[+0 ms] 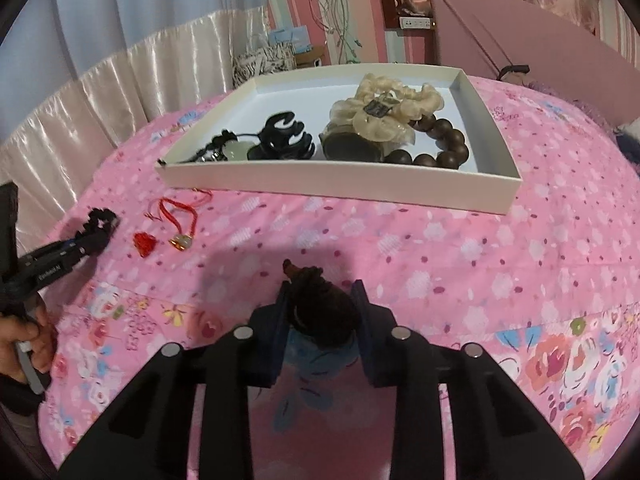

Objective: Organize jewelry
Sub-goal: 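Grasp the black scrunchie with the left tool while the right tool grasps the dark knotted pendant cord, then carry the black scrunchie and dark cord into the tray while both tools open to release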

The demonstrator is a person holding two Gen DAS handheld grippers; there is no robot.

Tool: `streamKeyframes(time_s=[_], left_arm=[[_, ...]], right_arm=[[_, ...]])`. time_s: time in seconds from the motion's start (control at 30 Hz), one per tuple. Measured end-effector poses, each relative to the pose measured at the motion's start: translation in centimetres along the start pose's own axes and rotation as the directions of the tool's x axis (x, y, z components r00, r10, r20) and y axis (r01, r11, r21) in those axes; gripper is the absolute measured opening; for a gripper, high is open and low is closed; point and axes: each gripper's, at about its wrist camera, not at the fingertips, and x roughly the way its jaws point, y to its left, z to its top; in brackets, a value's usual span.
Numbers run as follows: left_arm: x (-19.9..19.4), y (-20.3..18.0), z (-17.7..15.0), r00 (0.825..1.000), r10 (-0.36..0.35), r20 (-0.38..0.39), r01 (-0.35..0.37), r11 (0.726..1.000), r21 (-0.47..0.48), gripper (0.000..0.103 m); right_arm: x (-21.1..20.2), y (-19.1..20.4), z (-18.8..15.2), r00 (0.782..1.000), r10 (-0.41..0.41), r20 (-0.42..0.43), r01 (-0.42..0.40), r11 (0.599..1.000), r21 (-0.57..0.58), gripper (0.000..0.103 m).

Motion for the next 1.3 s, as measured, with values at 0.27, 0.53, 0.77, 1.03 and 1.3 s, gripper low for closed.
streamKeyframes(time_s=[0.27,0.53,0.77,1.03,1.3], left_arm=[[-3.6,-2.6,1.9,0.995,-0.042,0.087,0.039,0.999,0.034,0.02],[-2.5,-7.2,6.7,0.988,-0.097,0.122,0.086,0.992,0.094,0.02],[1.9,-9.9,10.0,0.986,-0.133,0.101,0.121,0.986,0.111,0.02],[7.5,-11.4,11.2,0.994,-0.106,0.031,0.102,0.987,0.122,0.02],[10.2,-12.8,10.2,0.999,-0.048,-0.022,0.051,0.986,0.16,0.02]], right_arm=[[-3.3,-0.4,2.2,0.994,0.046,0.099,-0.046,0.999,0.006,0.027],[-5.2,-2.7,6.5,0.98,-0.003,0.197,-0.001,1.0,0.02,0.027],[-2.6,-5.6,10.0,0.978,-0.068,0.197,0.057,0.997,0.056,0.027],[3.1,-6.5,11.0,0.979,-0.168,0.117,0.167,0.986,0.019,0.027],[5.0,-6.6,9.4,0.978,-0.179,0.107,0.178,0.984,0.02,0.03]])
